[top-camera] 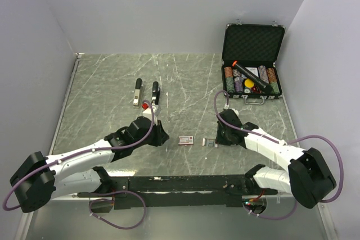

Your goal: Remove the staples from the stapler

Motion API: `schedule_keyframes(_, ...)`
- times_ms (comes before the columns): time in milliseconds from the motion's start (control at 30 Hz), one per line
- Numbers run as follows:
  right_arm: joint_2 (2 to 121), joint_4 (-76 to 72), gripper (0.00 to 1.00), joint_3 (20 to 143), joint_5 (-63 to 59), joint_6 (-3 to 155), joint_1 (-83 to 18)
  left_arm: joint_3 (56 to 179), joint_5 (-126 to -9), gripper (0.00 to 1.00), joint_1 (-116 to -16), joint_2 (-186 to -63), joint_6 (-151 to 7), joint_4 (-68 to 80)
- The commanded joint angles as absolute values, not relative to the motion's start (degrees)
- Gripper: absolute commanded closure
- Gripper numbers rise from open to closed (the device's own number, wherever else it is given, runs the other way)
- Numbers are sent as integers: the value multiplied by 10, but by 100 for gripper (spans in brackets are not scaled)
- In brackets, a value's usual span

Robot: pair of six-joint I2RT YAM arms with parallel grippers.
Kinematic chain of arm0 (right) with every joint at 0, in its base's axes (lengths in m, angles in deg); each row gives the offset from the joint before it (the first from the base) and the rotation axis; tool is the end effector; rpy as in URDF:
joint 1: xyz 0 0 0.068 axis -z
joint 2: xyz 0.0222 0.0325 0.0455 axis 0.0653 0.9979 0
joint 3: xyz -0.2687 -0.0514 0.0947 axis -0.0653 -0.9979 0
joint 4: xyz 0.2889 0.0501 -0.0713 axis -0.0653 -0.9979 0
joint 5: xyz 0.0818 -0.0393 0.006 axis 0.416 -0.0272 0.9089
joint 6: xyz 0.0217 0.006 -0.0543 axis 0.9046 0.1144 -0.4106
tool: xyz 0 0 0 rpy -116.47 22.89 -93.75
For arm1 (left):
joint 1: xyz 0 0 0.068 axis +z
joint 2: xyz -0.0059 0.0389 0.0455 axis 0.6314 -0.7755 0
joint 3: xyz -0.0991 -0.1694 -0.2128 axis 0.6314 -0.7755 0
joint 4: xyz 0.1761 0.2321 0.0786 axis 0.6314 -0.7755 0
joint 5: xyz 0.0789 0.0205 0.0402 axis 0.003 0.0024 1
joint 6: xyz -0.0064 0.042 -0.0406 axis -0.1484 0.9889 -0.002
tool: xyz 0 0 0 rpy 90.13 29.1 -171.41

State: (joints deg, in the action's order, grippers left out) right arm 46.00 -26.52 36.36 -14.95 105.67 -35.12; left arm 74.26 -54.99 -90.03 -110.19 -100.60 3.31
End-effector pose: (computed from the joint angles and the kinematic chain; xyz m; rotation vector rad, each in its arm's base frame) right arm 0.1984 0.1167 0.1501 0.1459 2.6525 0.2900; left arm 0.1645 -0.1972 0.1938 0.1696 2.2565 -0.8164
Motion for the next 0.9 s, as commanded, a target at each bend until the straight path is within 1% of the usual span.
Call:
schedule_keyframes(0,447,-259,71,382,-147,1059,-357,741,-550,78,-906,-1104,-1012,56)
schedule_keyframes(600,482,-240,63,389,-145,1067,-374,741,-545,78,-907,-1101,-1011,50)
schedule_keyframes(867,486,-244,63,390,-150,1068,-376,737,-544,78,-907,-1097,-1011,49)
